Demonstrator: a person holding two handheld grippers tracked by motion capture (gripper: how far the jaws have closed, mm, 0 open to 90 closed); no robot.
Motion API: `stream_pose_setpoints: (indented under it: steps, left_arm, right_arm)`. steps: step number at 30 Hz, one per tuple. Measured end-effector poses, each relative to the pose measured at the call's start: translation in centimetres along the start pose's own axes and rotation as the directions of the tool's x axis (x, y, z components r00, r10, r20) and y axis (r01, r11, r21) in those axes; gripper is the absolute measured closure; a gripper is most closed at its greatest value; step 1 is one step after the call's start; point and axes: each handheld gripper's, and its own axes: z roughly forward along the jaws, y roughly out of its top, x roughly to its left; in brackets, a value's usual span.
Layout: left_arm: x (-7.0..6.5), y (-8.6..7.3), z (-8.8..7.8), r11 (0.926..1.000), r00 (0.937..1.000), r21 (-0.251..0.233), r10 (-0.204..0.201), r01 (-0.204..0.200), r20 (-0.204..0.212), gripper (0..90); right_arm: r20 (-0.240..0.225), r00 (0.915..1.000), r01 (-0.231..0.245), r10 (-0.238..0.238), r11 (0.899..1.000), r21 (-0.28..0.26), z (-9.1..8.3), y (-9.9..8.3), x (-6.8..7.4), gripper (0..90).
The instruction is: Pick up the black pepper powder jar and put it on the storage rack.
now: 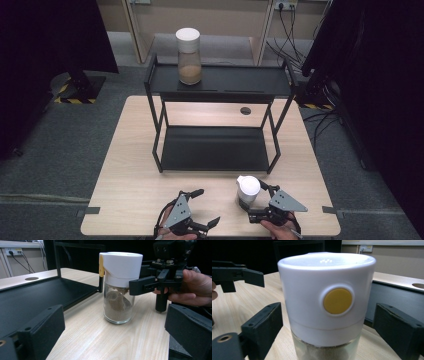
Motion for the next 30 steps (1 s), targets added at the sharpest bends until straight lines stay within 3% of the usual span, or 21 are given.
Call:
stream_pose_setpoints:
  steps: [6, 9, 15, 30]
  left_arm:
    - [0.0, 0.0, 0.0, 1.0000, 1.0000, -0.002, 0.000, 0.000, -0.001, 2.2]
    - [0.0, 0.0, 0.0, 1.0000, 1.0000, 0.000, 0.001, -0.001, -0.001, 2.3]
    - [0.0, -0.1, -0.1, 1.0000, 1.0000, -0.002, -0.002, 0.002, -0.002, 2.5]
    - [0.0, -0.1, -0.1, 1.0000, 0.9999, -0.002, -0.001, 0.001, -0.014, 2.6]
  right_arm:
    - [-0.001, 0.9999, 0.013, -0.013, 1.000, 0.020, 0.6, 0.3, -0.1, 24.7]
    - [-0.024, 0.9997, 0.008, -0.007, 0.999, 0.031, 0.8, 0.4, -0.3, 30.5]
    - [-0.004, 1.0000, 0.005, -0.005, 0.999, 0.050, 0.6, 1.0, 0.1, 30.9]
    - [-0.010, 0.9999, 0.014, -0.014, 1.000, -0.002, -0.9, 3.4, 0.4, 30.9]
